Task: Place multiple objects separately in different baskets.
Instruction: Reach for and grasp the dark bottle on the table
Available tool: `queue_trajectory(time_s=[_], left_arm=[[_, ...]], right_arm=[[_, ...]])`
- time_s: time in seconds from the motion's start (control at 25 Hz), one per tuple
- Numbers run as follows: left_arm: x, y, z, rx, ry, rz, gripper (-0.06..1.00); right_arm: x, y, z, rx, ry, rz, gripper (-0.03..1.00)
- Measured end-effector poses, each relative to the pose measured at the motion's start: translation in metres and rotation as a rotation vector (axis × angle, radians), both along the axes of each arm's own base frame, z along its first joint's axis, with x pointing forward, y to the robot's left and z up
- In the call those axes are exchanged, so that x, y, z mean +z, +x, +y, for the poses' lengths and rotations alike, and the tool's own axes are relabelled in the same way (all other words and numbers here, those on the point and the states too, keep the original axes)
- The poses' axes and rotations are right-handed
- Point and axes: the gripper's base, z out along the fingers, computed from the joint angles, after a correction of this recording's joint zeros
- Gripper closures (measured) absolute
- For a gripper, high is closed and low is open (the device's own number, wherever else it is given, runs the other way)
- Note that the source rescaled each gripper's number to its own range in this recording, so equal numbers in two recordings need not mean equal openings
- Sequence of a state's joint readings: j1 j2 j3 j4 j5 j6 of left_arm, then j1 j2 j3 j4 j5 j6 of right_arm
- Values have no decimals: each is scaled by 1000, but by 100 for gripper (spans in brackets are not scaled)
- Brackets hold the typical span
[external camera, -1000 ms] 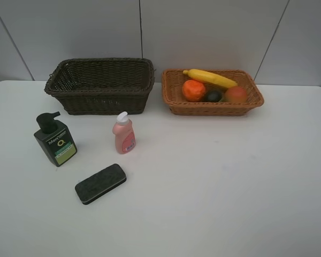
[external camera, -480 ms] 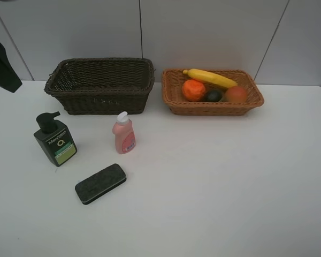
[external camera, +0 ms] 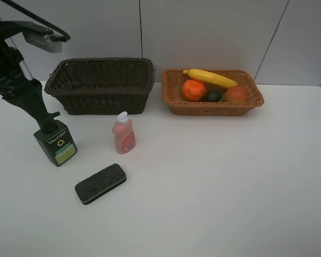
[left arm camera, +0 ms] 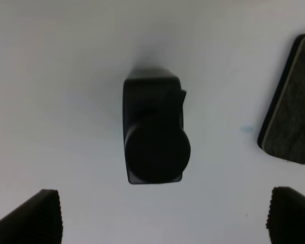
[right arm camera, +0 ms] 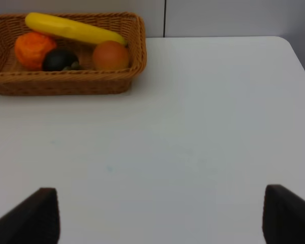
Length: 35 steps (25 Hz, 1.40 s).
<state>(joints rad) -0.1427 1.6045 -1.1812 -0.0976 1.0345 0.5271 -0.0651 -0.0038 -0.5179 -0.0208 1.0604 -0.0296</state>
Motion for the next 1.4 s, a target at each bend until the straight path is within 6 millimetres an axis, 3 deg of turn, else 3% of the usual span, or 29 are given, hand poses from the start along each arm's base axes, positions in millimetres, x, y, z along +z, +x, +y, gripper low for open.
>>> queue_trajectory(time_s=[0.44,1.24,1.4], left_arm=[[-54,20,-10,-77,46,121,-6],[-98,30,-10,-111,78,216,-6],[-99,31,-10,-117,80,215,-6]], right_arm=[[0,0,0,0,0,0,-3],[0,0,0,0,0,0,-3],[0,0,0,0,0,0,-3]])
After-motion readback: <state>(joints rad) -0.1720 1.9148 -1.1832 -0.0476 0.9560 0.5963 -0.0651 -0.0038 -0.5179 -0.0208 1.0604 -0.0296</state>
